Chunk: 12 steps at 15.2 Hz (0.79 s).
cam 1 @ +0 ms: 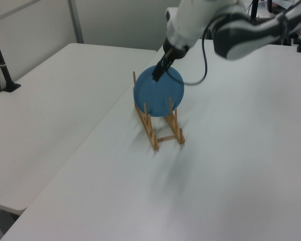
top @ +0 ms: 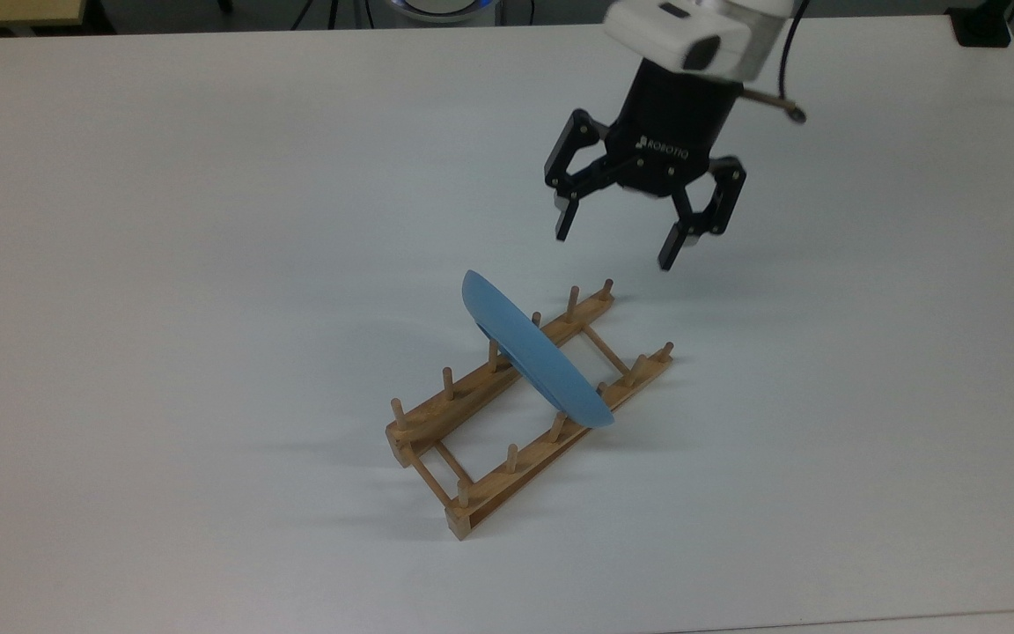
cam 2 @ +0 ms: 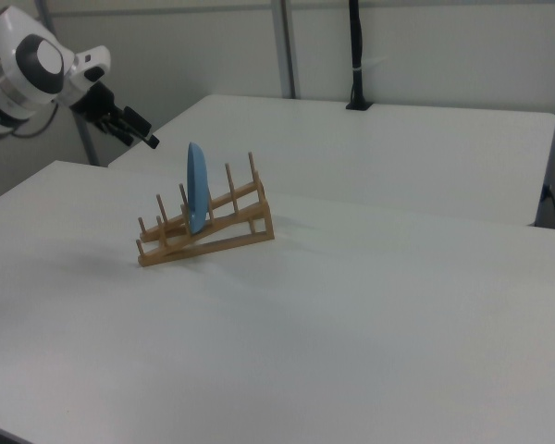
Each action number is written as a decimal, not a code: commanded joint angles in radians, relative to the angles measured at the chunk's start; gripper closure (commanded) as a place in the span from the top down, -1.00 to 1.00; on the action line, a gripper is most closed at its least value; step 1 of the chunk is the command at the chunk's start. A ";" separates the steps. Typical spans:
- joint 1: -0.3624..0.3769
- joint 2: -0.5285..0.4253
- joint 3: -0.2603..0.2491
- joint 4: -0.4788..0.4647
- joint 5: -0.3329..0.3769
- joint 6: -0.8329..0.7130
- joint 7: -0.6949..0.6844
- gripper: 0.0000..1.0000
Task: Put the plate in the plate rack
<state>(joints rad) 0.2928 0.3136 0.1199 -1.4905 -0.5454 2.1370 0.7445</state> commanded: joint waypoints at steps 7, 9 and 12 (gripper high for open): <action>-0.303 -0.226 -0.006 -0.028 0.588 -0.422 -0.505 1.00; -0.319 -0.235 -0.025 -0.039 0.588 -0.491 -0.540 1.00; -0.319 -0.237 -0.060 -0.071 0.588 -0.516 -0.597 1.00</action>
<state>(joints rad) -0.0369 0.0975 0.0951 -1.5031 0.0237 1.6334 0.2173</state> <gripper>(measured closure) 0.000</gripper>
